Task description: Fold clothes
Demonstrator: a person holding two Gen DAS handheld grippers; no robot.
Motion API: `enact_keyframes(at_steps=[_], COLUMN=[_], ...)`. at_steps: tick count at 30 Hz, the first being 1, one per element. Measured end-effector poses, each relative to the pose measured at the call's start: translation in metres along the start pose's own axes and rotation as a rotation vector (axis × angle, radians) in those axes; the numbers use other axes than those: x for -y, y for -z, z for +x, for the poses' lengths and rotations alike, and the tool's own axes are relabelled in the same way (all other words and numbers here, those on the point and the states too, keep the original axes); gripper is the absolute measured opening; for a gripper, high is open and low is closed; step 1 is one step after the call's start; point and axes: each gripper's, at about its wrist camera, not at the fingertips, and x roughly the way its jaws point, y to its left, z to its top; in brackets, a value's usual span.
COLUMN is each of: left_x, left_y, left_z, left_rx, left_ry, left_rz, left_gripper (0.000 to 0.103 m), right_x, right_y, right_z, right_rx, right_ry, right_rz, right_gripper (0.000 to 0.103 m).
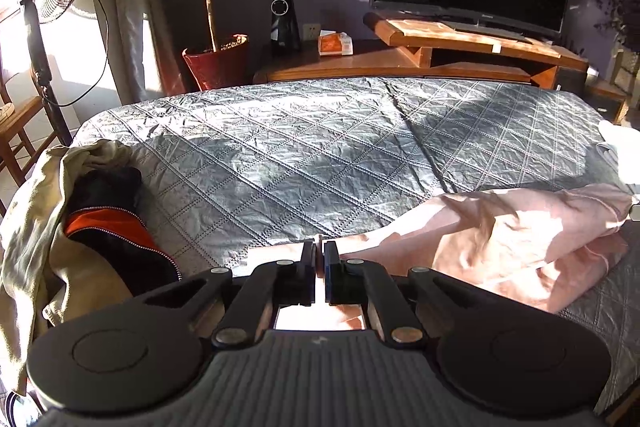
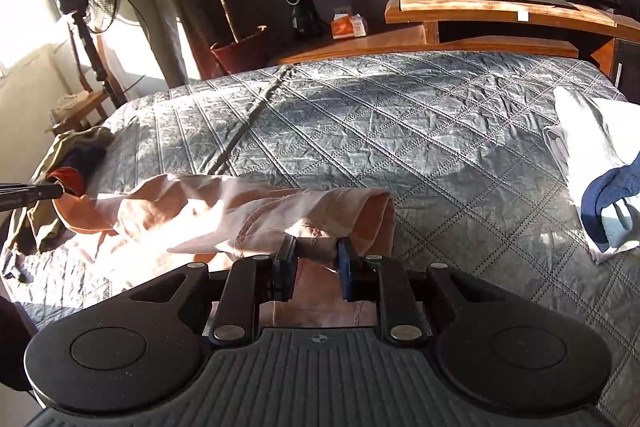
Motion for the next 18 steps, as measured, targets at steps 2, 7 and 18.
enact_keyframes(at_steps=[2, 7, 18], left_x=[0.001, -0.001, -0.028], left_y=[0.002, 0.003, 0.002], left_z=[0.001, -0.001, -0.004], left_rx=[-0.005, -0.013, -0.030], left_ry=[-0.001, -0.011, -0.113], left_rz=[0.004, 0.003, -0.118], left_gripper=[0.003, 0.003, 0.004], right_x=[0.001, 0.006, 0.019], right_y=[-0.002, 0.007, 0.033], right_z=[-0.006, -0.010, -0.001], right_rx=[-0.009, -0.075, -0.140], right_ry=[-0.003, -0.013, -0.003], right_rz=[-0.021, -0.068, -0.034], right_gripper=[0.026, 0.026, 0.026])
